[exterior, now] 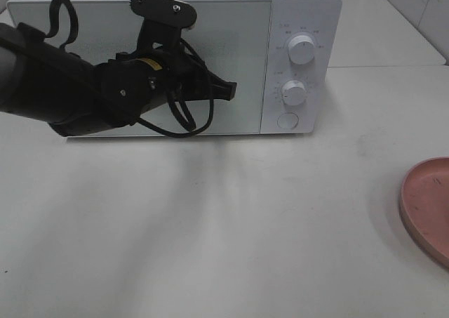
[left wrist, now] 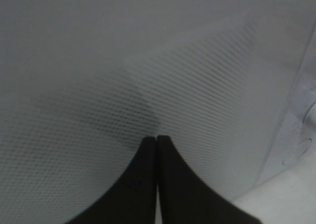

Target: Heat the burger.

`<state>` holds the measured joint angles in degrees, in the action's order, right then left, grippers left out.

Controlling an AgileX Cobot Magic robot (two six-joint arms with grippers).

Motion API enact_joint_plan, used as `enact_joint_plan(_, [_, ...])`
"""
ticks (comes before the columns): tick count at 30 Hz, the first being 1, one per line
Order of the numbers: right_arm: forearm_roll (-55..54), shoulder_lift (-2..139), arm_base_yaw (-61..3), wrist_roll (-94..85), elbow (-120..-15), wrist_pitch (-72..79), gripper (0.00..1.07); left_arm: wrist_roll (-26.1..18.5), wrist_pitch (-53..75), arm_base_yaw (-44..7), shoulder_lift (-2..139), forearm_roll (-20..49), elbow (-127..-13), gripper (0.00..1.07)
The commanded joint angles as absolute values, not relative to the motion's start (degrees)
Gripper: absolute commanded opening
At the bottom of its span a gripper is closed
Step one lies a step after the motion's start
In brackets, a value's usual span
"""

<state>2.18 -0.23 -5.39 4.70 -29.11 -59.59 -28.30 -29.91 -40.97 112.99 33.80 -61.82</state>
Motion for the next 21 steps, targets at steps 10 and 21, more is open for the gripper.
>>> enact_joint_plan(10, [2.2, -1.7, -5.1, 5.1, -29.0, -59.5, 0.71, -28.1, -12.2, -44.2, 103.4, 38.8, -53.7, 0.66])
enact_joint_plan(21, [2.2, -1.7, -5.1, 5.1, -29.0, -59.5, 0.71, -28.0, 16.3, -43.8, 97.3, 31.0, -53.7, 1.00])
